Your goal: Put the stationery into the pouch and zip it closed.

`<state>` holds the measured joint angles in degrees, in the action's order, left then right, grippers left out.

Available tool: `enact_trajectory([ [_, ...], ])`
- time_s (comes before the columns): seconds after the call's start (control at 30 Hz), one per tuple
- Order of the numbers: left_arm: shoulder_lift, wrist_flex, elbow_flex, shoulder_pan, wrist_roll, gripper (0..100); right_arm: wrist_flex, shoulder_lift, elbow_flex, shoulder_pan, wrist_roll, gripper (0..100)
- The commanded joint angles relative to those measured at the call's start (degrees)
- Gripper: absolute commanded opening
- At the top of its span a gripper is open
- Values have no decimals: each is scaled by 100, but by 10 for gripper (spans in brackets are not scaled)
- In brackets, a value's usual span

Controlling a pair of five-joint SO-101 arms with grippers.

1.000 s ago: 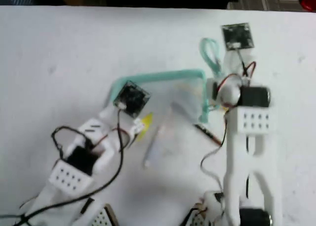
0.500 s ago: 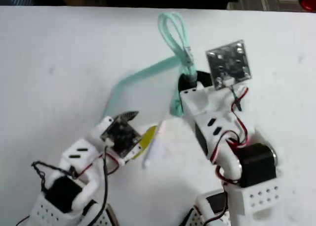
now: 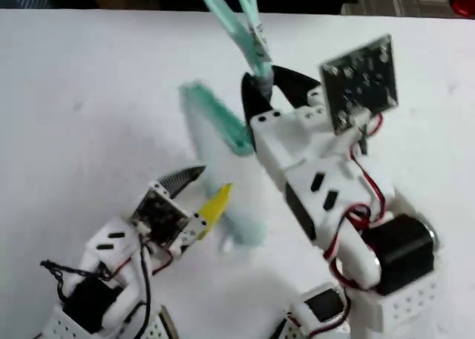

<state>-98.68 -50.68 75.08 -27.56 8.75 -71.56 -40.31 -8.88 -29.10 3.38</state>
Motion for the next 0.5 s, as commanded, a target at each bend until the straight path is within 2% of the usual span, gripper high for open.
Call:
enact_trajectory([
  [0.0,-462,202,18,207,-211,187,-13,259,-378,-66,-62,17],
  [0.1,-549,202,26,277,-211,186,4,321,-484,-92,-62,17],
  [0.3,-549,202,35,312,-176,185,13,330,-897,-611,-62,17],
  [0.47,-549,325,26,840,-211,185,154,347,-1055,-708,-62,20],
])
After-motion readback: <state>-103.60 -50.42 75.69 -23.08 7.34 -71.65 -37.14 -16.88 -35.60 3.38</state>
